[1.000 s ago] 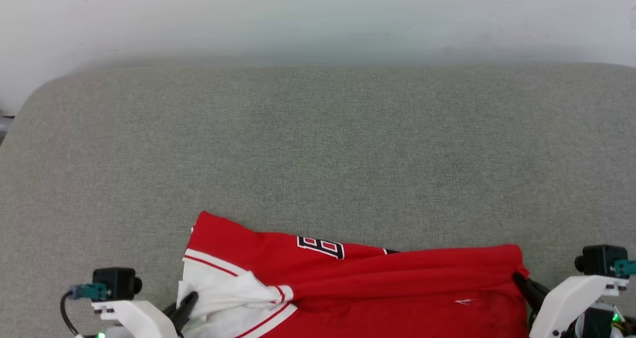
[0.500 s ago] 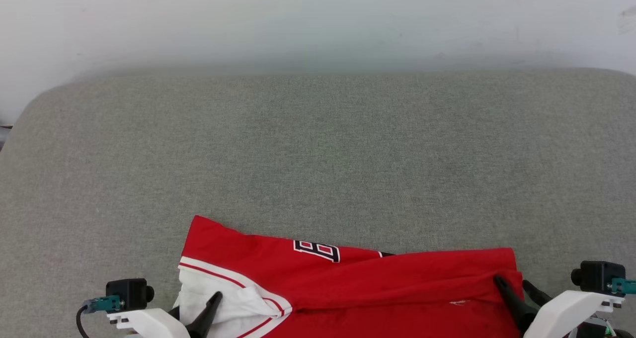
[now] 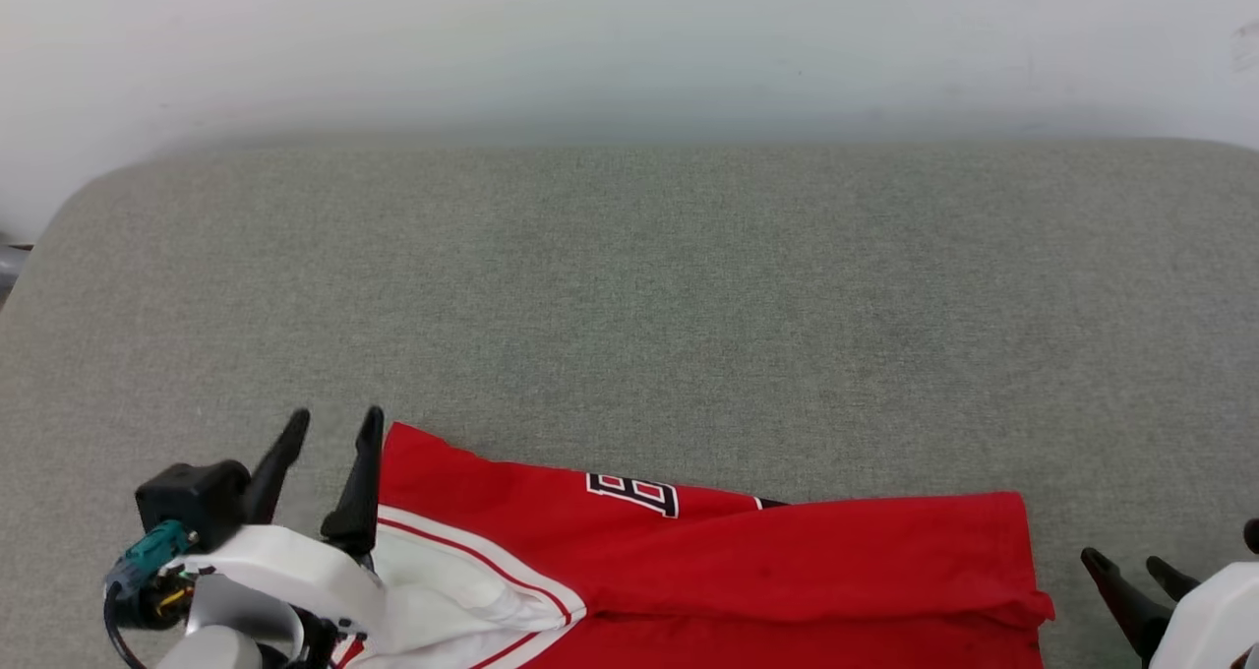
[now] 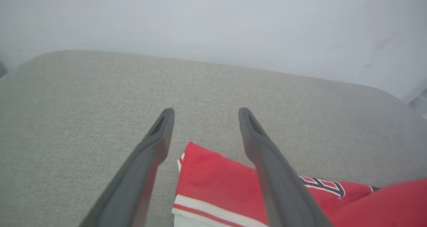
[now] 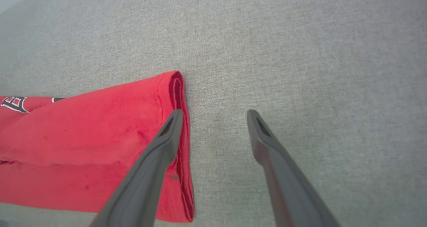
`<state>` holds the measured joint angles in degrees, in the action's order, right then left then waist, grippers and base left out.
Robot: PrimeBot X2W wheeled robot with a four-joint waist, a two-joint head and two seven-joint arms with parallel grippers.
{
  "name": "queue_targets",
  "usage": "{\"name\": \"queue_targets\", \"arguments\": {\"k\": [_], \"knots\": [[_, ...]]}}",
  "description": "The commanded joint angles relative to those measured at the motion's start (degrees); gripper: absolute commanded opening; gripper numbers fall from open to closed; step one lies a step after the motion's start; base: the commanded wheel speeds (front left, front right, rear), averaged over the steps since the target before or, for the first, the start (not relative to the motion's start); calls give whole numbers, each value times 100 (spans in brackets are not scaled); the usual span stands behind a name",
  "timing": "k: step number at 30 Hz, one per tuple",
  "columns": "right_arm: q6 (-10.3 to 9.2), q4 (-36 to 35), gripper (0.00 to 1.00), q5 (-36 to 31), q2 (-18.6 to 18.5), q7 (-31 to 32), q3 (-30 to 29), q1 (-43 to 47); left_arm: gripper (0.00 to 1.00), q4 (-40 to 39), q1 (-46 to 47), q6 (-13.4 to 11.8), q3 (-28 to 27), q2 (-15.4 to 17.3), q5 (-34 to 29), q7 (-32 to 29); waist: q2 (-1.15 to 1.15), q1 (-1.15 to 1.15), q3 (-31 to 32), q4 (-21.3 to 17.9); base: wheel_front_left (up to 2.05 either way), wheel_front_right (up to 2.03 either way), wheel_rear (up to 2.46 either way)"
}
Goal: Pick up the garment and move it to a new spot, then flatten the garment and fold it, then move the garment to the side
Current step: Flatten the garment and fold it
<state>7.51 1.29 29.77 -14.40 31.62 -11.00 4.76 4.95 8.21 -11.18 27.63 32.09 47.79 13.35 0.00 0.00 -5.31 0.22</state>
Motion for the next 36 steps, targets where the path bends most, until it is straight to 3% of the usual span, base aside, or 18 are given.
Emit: {"name": "queue_targets", "arguments": {"k": [1, 9, 22, 23, 25, 36], "knots": [[-5, -80, 100, 10, -11, 143, 9, 34, 100, -108, 36, -95, -57, -24, -140, 72, 0, 0, -40, 20, 0, 0, 0], [-5, -253, 100, -151, 116, 716, 215, -124, 100, -905, -158, -527, -610, -366, -1067, 189, 0, 0, -300, 258, 0, 0, 0], [-4, 503, 100, -135, 448, 1091, 506, -21, 100, -1299, -423, -231, -1162, -933, -1886, 193, 0, 0, -597, 502, 0, 0, 0], [-3, 560, 87, -111, 465, 1147, 580, -9, 100, -1275, -430, -191, -1197, -977, -1917, 193, 0, 0, -610, 502, 0, 0, 0], [3, 609, 0, -24, 466, 1167, 697, -32, 100, -1236, -441, -135, -1253, -1043, -1980, 194, 0, 0, -628, 494, 0, 0, 0], [-4, 113, 0, -71, 141, 810, 670, -308, 100, -1016, -627, 51, -1469, -1206, -2240, 193, 0, 0, -365, 352, 0, 0, 0]]}}
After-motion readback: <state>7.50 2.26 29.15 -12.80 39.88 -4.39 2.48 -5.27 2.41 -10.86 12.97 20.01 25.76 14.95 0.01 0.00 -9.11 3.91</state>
